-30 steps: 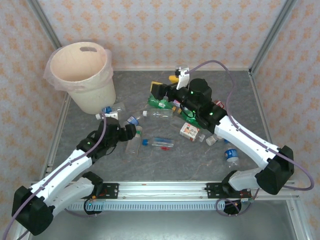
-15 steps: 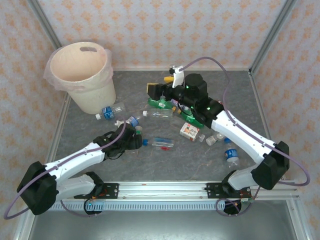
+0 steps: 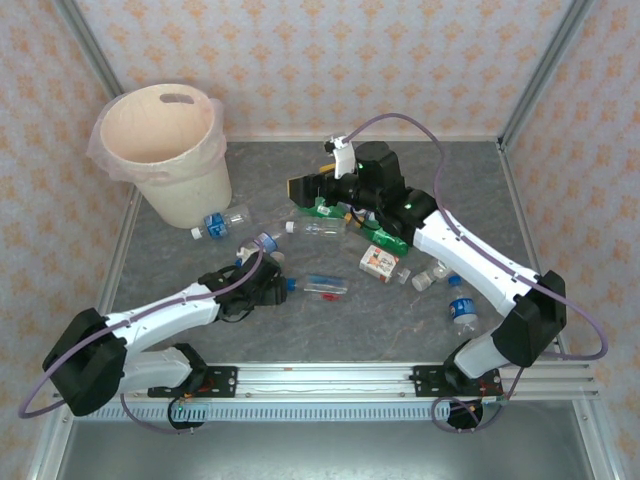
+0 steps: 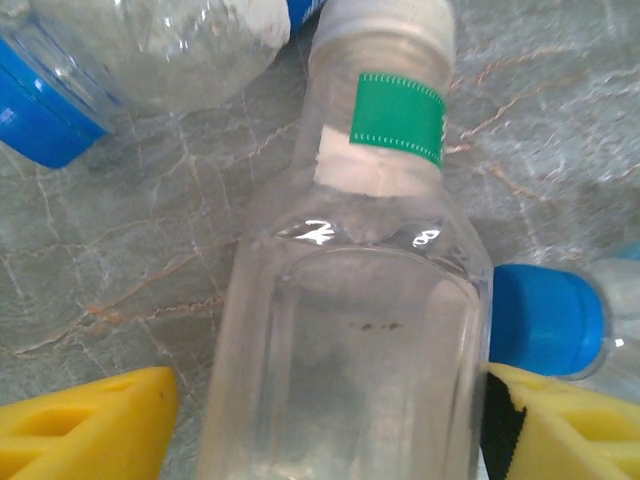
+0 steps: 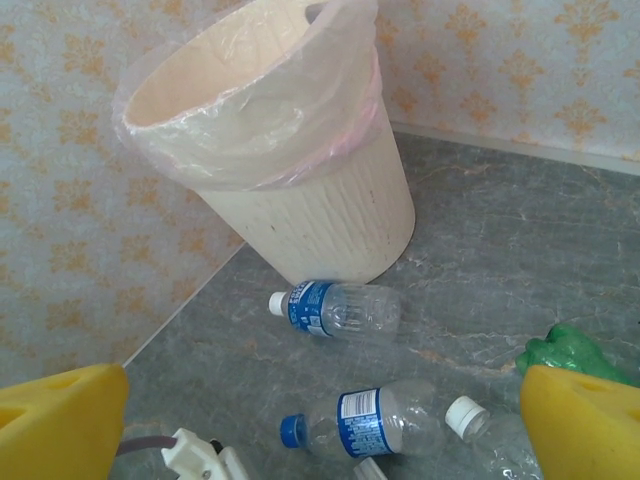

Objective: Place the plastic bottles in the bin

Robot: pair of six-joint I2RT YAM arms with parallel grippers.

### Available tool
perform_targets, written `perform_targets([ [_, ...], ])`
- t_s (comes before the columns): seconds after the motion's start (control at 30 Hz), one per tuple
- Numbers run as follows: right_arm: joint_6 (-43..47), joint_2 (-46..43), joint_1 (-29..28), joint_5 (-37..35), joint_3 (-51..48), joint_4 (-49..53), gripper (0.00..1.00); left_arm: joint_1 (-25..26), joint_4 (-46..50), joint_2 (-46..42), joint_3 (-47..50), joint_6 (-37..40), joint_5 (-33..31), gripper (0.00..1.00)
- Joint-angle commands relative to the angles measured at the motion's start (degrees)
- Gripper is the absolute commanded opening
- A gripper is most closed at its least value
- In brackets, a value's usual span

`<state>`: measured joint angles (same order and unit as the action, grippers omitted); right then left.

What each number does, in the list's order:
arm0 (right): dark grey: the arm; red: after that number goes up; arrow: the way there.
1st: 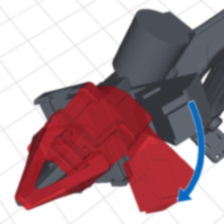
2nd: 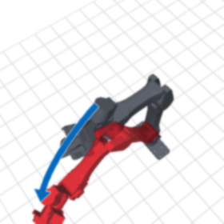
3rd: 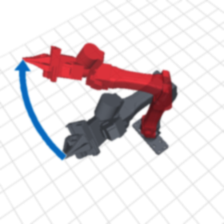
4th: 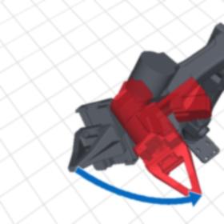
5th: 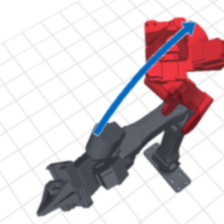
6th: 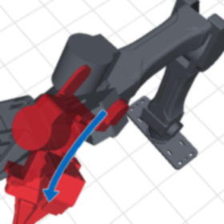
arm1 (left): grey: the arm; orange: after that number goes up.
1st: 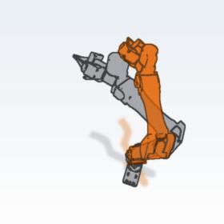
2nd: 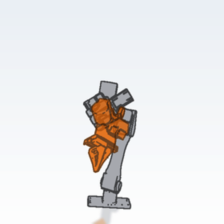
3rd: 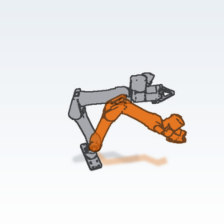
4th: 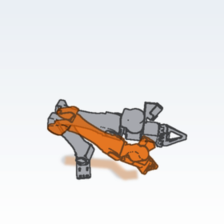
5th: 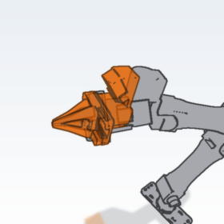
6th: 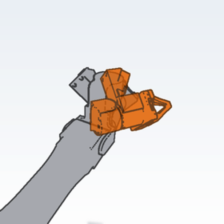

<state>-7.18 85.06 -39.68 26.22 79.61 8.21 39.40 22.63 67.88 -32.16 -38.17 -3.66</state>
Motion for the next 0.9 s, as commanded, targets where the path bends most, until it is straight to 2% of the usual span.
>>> perform_targets([
  [0.0,1.06,-0.77,0.31,2.32,1.93,0.31,1.0,0.42,-0.91,0.84,1.57,-1.21,-0.46,0.76],
  [0.43,0.71,-0.64,0.27,4.71,1.68,-0.27,1.0,0.41,-3.47,4.18,3.17,-1.51,-1.23,0.72],
  [0.53,0.25,-0.5,0.22,5.51,1.6,-0.45,1.0,0.44,-3.52,4.42,2.99,-1.47,-1.35,0.66],
  [0.73,0.09,-1.2,0.22,4.66,-0.62,-3.4,1.0,0.42,-2.09,0.65,2.04,-1.89,-1.72,0.56],
  [0.87,-0.67,-1.48,0.27,7.34,-1.35,-4.73,1.0,0.37,0.35,-3.56,0.43,-2.67,-3.12,0.56],
])
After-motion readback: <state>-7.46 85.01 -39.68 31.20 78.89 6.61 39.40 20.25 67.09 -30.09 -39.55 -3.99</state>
